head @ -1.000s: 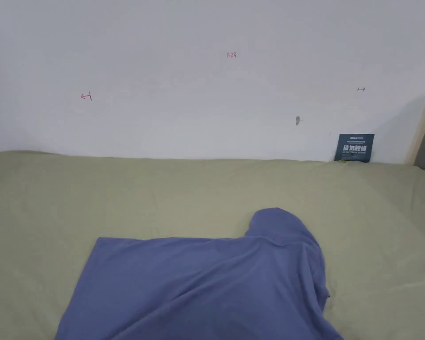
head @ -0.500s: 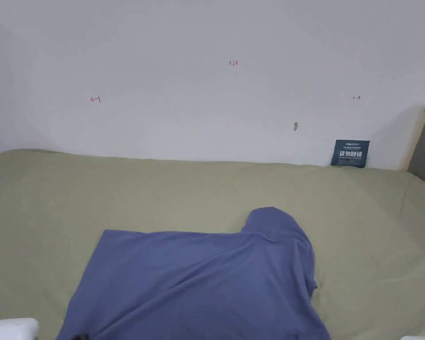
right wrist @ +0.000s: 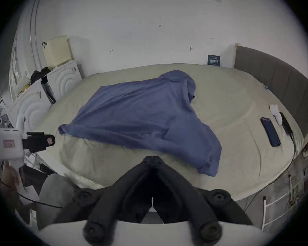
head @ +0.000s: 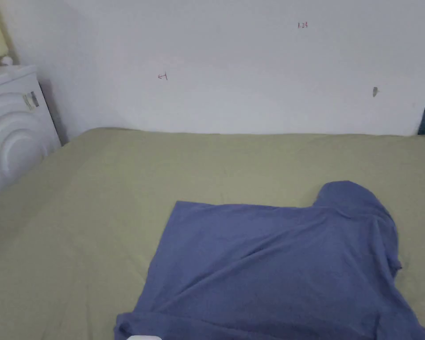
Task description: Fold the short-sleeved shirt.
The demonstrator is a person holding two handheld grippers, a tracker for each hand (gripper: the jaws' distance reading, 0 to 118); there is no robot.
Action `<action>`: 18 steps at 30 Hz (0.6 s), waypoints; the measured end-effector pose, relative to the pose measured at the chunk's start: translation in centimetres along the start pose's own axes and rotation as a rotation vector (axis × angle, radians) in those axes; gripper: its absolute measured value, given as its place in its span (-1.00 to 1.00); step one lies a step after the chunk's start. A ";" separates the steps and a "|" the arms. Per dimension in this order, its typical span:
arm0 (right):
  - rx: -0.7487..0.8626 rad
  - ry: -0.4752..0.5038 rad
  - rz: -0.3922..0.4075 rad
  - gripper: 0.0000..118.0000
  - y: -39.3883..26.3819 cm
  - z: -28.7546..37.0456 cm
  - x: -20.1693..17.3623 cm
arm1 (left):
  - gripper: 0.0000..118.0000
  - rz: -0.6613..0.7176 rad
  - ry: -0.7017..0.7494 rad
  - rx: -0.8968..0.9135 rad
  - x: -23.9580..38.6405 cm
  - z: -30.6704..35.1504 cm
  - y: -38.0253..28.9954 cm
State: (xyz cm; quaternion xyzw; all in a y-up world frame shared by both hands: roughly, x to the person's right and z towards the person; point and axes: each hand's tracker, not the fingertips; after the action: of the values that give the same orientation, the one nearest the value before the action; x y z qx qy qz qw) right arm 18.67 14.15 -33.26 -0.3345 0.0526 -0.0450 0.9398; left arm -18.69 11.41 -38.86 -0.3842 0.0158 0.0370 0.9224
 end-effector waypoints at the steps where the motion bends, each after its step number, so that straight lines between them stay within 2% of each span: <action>1: 0.003 -0.006 -0.004 -0.99 0.3 0.0 0.1 | -0.97 0.012 0.041 -0.010 -1.0 -0.9 1.2; 2: 0.002 -0.007 -0.005 -0.99 0.7 -0.1 0.3 | -0.66 0.022 0.071 -0.026 -1.9 -1.8 2.2; 3: -0.003 -0.008 -0.006 -0.99 1.1 -0.3 0.7 | 0.13 0.043 0.089 -0.059 -3.1 -3.1 3.4; 4: -0.007 -0.009 -0.008 -0.99 1.5 -0.4 1.0 | 0.61 0.061 0.094 -0.100 -3.7 -4.5 4.2; 5: -0.003 -0.010 -0.010 -0.99 1.6 -0.3 1.2 | 0.82 0.092 0.096 -0.094 -4.7 -5.7 5.0; 9: 0.011 -0.053 -0.023 -0.99 2.1 -0.5 2.8 | 0.82 0.187 0.168 -0.145 -6.8 -9.5 6.8; 12: -0.016 -0.074 -0.039 -0.99 2.2 -0.8 3.9 | 0.79 0.150 0.181 -0.250 -6.7 -12.1 6.3; 13: -0.016 -0.076 -0.042 -0.99 2.0 -0.9 4.2 | 0.66 0.122 0.181 -0.262 -6.5 -12.6 6.0; 14: -0.022 -0.086 -0.054 -0.98 2.0 -1.1 4.6 | 0.36 0.115 0.189 -0.237 -6.1 -12.6 5.7; 15: -0.037 -0.104 -0.064 -0.87 2.0 -1.5 5.0 | -0.35 0.118 0.180 -0.211 -5.9 -12.3 5.5; 16: -0.066 -0.116 -0.076 -0.53 2.1 -2.1 5.4 | -0.94 0.153 0.117 -0.133 -5.8 -11.5 5.2; 17: -0.110 -0.124 -0.080 0.01 2.1 -2.7 5.9 | -0.93 0.180 0.073 -0.066 -5.2 -11.0 5.2; 18: -0.140 -0.110 -0.085 0.40 2.1 -3.6 6.5 | -0.93 0.146 0.122 -0.024 -4.5 -10.6 5.3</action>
State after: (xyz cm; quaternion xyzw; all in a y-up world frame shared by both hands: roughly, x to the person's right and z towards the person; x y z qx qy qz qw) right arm 24.72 12.75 -37.87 -0.4031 -0.0102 -0.0624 0.9130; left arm -23.57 7.39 -49.81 -0.3945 0.0996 0.0809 0.9099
